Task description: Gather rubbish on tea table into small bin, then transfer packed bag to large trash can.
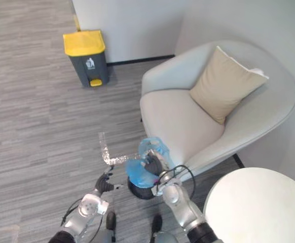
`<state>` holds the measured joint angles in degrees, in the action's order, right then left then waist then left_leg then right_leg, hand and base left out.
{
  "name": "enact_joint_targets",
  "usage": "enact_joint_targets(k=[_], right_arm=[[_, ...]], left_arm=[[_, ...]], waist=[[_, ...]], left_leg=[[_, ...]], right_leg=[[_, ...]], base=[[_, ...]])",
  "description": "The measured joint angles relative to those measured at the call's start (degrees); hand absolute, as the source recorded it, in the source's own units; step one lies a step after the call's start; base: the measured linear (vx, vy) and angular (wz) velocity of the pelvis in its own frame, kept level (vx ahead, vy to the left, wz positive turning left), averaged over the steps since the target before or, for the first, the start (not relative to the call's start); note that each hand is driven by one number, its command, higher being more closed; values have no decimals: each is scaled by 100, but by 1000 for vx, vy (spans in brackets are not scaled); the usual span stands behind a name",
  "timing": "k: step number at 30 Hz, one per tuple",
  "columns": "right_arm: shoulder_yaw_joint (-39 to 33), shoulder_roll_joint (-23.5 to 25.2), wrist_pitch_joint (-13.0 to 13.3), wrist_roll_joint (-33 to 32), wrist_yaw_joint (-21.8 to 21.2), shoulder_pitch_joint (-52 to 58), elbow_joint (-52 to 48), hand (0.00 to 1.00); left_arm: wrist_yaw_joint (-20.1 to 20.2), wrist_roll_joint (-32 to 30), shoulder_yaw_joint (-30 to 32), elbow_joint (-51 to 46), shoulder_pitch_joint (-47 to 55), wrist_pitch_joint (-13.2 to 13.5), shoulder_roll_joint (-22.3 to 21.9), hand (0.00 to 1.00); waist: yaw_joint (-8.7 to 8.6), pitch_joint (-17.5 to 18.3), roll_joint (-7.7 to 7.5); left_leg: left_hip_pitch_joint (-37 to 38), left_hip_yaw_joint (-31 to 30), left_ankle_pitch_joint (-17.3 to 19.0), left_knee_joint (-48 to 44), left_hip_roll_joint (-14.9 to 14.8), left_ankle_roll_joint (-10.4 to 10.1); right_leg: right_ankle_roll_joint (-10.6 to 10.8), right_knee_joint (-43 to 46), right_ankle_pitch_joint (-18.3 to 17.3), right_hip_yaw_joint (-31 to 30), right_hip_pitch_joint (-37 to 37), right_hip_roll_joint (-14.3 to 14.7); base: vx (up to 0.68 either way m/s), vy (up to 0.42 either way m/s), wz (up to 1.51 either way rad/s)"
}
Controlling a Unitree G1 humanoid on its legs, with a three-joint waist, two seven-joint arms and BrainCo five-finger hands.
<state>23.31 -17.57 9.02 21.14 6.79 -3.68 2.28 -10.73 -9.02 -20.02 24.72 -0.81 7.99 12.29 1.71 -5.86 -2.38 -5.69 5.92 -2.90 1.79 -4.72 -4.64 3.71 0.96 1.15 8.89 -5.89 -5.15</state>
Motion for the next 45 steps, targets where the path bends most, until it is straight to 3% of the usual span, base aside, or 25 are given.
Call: enact_joint_targets(k=[6,10,14,21,30,45], right_arm=[[279,-524,185,-382,-127,-89,-404,100],[428,-592,259,-635,-145,-456,-437,100],[515,-712,273,-779,-161,-524,-767,100],[855,-711,332,-829,-157,-765,-886,100],[867,97,245,-831,-101,-774,-888,100],[1126,603,-42,-1126,9,-1157,-889,100]], left_arm=[[-40,-316,-182,-1046,62,199,406,0],[-163,-794,-242,-1524,1,294,562,0],[-194,-1110,-449,-1720,-88,309,682,0],[-187,-1122,-840,-1746,-199,348,667,0],[-477,-1599,-801,-1717,-195,118,78,0],[-1065,-1925,-392,-1291,-73,-27,-448,0]], waist=[[-28,192,8],[-122,277,15],[-139,278,13],[-155,392,-1],[-168,414,-31],[-118,542,-188]], left_leg=[[223,127,-8,129,7,10],[233,151,-10,171,25,12],[326,154,-9,197,29,11],[385,268,-7,297,20,14],[387,388,-5,305,17,13],[496,439,-9,406,19,18]], right_leg=[[1,-236,108,-137,194,27],[11,-335,162,-182,205,27],[9,-375,164,-210,282,30],[1,-440,220,-353,251,60],[-14,-435,241,-491,184,80],[32,-312,202,-563,144,96]], base=[[33,1,-11],[34,-1,-7],[15,-3,-4],[-14,-5,-10],[0,-5,-7],[-3,-1,-2]])
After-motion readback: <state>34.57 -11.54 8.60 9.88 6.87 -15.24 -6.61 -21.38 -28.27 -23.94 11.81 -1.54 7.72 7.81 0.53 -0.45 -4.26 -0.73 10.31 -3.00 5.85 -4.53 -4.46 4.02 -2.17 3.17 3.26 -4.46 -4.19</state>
